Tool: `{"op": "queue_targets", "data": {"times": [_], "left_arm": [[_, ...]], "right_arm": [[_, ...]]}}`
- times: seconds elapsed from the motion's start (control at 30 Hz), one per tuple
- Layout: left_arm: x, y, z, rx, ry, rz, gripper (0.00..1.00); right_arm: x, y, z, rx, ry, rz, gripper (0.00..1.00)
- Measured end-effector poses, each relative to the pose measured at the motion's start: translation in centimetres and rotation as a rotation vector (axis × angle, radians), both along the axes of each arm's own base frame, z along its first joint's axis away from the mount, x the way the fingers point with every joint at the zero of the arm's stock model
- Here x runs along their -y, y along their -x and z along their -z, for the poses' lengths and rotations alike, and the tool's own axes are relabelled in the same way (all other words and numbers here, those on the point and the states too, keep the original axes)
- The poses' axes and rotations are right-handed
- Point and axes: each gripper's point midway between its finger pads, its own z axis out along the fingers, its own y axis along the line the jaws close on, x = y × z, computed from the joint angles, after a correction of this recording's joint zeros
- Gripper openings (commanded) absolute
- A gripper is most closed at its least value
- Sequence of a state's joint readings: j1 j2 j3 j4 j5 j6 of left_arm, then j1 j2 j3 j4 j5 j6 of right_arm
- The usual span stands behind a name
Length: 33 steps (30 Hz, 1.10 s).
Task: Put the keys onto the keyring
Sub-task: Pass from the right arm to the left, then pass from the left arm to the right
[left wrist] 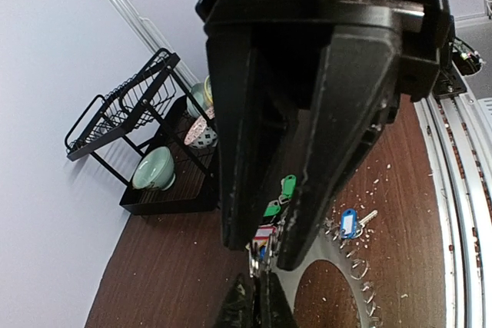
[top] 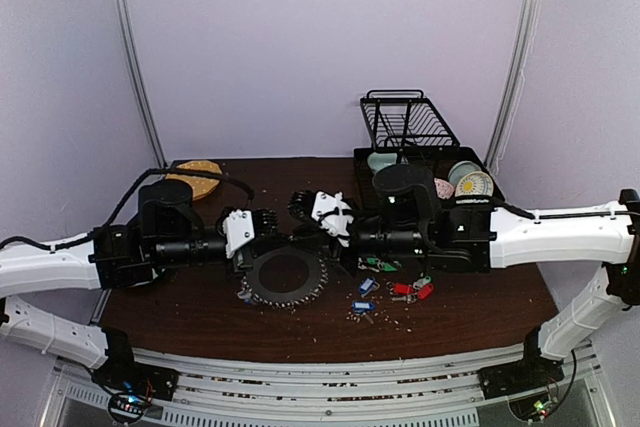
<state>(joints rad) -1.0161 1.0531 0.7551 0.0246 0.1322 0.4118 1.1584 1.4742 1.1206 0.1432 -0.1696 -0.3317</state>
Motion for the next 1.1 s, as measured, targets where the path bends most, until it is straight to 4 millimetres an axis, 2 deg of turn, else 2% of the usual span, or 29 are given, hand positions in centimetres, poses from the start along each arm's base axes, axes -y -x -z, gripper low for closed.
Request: {"op": "queue_targets", "data": {"times": [0.17,0.27,0.4,0.5,0.73,1.03,1.1], "left_arm": [[-0.7,-0.8,-0.3,0.019,0.009,-0.053,0.00],[-0.9,-0.6,-0.6,0.021,0.019,-0.049,0.00],[-1.2,1.3,-1.2,0.021,0.075,0.034,0.00],[-1.1,2.5,-1.3,0.015,0.090,0.096,0.00],[-0.6,3.9,-1.1,-0.006,0.095,0.184,0.00],[-0.2,4.3,-1.6,0.001,0.117,0.217,0.00],[-0.2,4.4,-1.6,0.000,0.117,0.222,0.00]], "right_arm": [[-0.1,0.6,-1.1,0.005,-0.034,-0.024,0.34],[0.4,1.0,-2.3,-0.006,-0.059,-0.053,0.37],[1.8,1.7,-4.2,-0.040,-0.098,-0.147,0.36],[2.1,2.0,-4.7,-0.061,-0.100,-0.187,0.34],[1.7,3.0,-3.5,-0.110,-0.070,-0.249,0.33],[0.3,2.6,-1.6,-0.158,-0.057,-0.258,0.19],[0.1,2.6,-1.5,-0.159,-0.062,-0.261,0.12]]}}
